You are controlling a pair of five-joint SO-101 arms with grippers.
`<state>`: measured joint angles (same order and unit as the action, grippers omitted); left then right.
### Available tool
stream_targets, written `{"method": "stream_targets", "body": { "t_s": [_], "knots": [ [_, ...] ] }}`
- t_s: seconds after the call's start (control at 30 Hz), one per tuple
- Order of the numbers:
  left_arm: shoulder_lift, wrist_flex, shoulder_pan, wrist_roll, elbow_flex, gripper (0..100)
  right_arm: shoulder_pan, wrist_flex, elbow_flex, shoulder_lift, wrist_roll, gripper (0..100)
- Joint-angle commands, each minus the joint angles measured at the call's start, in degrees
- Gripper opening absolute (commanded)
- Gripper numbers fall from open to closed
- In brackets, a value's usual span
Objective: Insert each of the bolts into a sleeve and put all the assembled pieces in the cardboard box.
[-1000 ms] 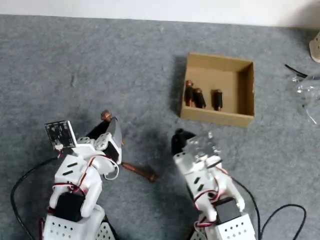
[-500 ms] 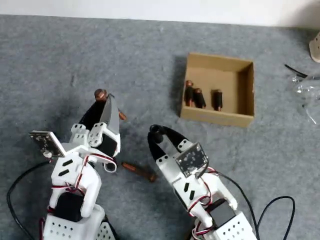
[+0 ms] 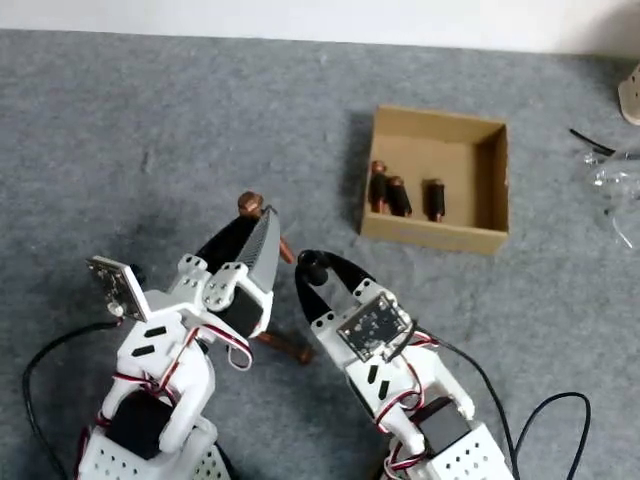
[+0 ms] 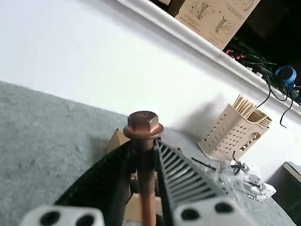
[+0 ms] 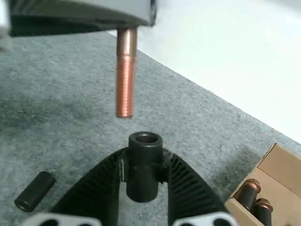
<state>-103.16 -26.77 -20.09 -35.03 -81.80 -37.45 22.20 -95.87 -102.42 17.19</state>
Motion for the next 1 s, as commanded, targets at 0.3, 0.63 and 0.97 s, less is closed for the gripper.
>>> {"method": "stream_targets", "body": {
  "t_s": [0.3, 0.63, 0.97],
  "knots": [
    [-0.75, 6.59, -6.02, -0.18, -4.7, 1, -0.75, -0.22, -8.66, 0.13, 0.62, 0.4],
    [-0.75, 16.18, -4.88, 2.81, -8.84, 1, -0.84, 1.54, -8.66, -0.4, 0.88, 0.4],
    [-0.66, 16.18, -4.79, 3.43, -7.43, 1, -0.84, 1.63, -8.66, -0.4, 0.7, 0.4]
  ]
}}
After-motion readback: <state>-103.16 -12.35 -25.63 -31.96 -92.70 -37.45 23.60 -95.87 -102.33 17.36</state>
